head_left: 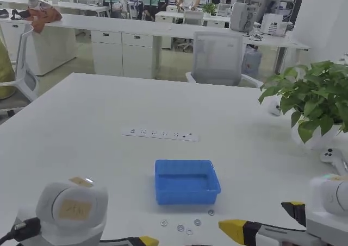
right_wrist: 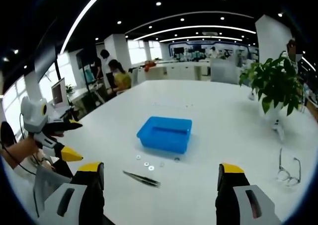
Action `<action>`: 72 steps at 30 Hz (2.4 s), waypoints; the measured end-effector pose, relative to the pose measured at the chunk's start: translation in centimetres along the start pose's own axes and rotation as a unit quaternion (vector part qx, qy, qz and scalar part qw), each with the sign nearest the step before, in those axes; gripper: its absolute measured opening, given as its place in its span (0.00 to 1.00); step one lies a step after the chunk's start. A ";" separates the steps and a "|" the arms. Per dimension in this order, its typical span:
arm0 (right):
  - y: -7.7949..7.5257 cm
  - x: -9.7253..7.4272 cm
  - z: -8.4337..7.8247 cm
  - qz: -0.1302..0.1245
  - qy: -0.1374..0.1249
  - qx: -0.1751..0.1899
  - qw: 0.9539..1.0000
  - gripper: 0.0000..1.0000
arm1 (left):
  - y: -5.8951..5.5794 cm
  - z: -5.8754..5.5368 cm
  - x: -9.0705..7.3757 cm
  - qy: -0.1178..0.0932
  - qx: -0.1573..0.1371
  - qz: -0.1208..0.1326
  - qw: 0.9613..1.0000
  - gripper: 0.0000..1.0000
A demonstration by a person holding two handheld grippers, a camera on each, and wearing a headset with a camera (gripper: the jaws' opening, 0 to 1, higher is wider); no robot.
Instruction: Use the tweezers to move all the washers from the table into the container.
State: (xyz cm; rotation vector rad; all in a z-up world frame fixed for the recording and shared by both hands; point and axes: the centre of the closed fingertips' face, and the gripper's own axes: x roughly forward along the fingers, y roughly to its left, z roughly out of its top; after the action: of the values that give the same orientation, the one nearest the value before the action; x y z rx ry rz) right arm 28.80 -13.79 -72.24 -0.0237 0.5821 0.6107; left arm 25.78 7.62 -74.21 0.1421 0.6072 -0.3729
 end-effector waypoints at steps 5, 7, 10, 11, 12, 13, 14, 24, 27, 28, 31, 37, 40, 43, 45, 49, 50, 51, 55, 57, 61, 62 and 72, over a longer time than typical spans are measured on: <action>0.2 0.1 0.5 0.005 -0.008 0.005 1.000 0.94 | 0.0 0.1 0.1 -0.003 0.001 -0.005 1.000 0.93; 0.3 0.1 0.6 0.004 -0.009 0.003 1.000 0.93 | -0.1 0.0 0.3 -0.001 0.001 -0.009 1.000 0.93; 0.3 0.4 0.5 0.003 -0.006 0.002 1.000 0.91 | -0.2 -0.2 0.6 0.002 0.001 -0.014 1.000 0.91; 0.3 0.4 0.5 0.003 -0.006 0.003 1.000 0.91 | -0.2 -0.2 0.8 0.002 0.002 -0.015 1.000 0.90; 0.2 0.5 0.4 0.002 -0.005 0.005 1.000 0.90 | -0.2 -0.3 0.9 0.003 0.003 -0.018 1.000 0.89; 0.2 0.6 0.2 0.002 -0.003 0.006 1.000 0.90 | -0.2 -0.3 1.1 0.005 0.005 -0.021 1.000 0.88; 0.2 0.6 0.2 0.002 -0.003 0.008 1.000 0.90 | -0.3 -0.4 1.2 0.006 0.007 -0.023 1.000 0.88; -0.8 0.9 -0.8 -0.013 -0.004 0.030 0.999 0.81 | -1.5 -0.5 3.7 0.010 0.030 -0.076 0.997 0.73; -1.0 1.0 -1.4 -0.017 -0.002 0.048 0.999 0.79 | -2.1 -1.0 4.8 0.024 0.046 -0.099 0.994 0.64; -1.0 1.1 -1.6 -0.017 0.000 0.052 0.999 0.78 | -2.5 -1.3 5.3 0.032 0.052 -0.114 0.992 0.59; -1.1 1.5 -2.6 -0.018 0.015 0.061 0.998 0.77 | -3.4 -2.3 6.6 0.054 0.074 -0.146 0.985 0.43; -0.8 2.1 -3.8 -0.014 0.029 0.073 0.997 0.77 | -4.5 -4.2 8.8 0.095 0.115 -0.177 0.973 0.29; -0.6 2.6 -4.3 -0.009 0.038 0.076 0.996 0.76 | -5.0 -4.7 9.6 0.106 0.116 -0.191 0.969 0.24; -0.5 3.1 -4.6 -0.004 0.047 0.074 0.996 0.76 | -5.5 -5.3 10.4 0.117 0.117 -0.205 0.965 0.23; -0.4 3.5 -4.8 0.001 0.056 0.070 0.996 0.76 | -5.9 -6.0 10.8 0.128 0.126 -0.215 0.960 0.19; -0.3 4.0 -4.8 0.009 0.062 0.067 0.996 0.76 | -6.4 -6.9 11.5 0.141 0.140 -0.231 0.952 0.18; -0.2 4.1 -4.7 0.011 0.062 0.066 0.996 0.76 | -6.6 -7.0 11.5 0.143 0.141 -0.239 0.950 0.18; -0.1 4.2 -4.7 0.014 0.063 0.064 0.996 0.76 | -6.6 -7.0 11.6 0.143 0.143 -0.240 0.950 0.17; 0.0 4.6 -4.8 0.021 0.070 0.058 0.996 0.76 | -6.5 -7.2 12.1 0.143 0.165 -0.243 0.945 0.13; 0.1 4.7 -4.8 0.024 0.072 0.054 0.996 0.76 | -6.7 -7.5 12.1 0.149 0.180 -0.257 0.938 0.14; 0.7 5.1 -5.0 0.035 0.078 0.047 0.995 0.75 | -6.9 -7.6 12.3 0.139 0.233 -0.264 0.926 0.04; 0.9 5.2 -5.1 0.037 0.079 0.044 0.995 0.75 | -6.8 -7.8 12.1 0.144 0.239 -0.265 0.923 0.00; 3.8 6.4 -6.3 0.079 0.121 -0.051 0.988 0.73 | -7.8 -7.3 11.1 0.128 0.243 -0.278 0.920 0.00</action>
State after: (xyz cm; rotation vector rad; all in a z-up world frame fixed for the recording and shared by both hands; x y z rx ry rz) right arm 27.76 -8.43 -80.34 -0.1511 0.7927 0.7975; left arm 27.38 -1.19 -86.76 0.5065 0.8027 -1.0710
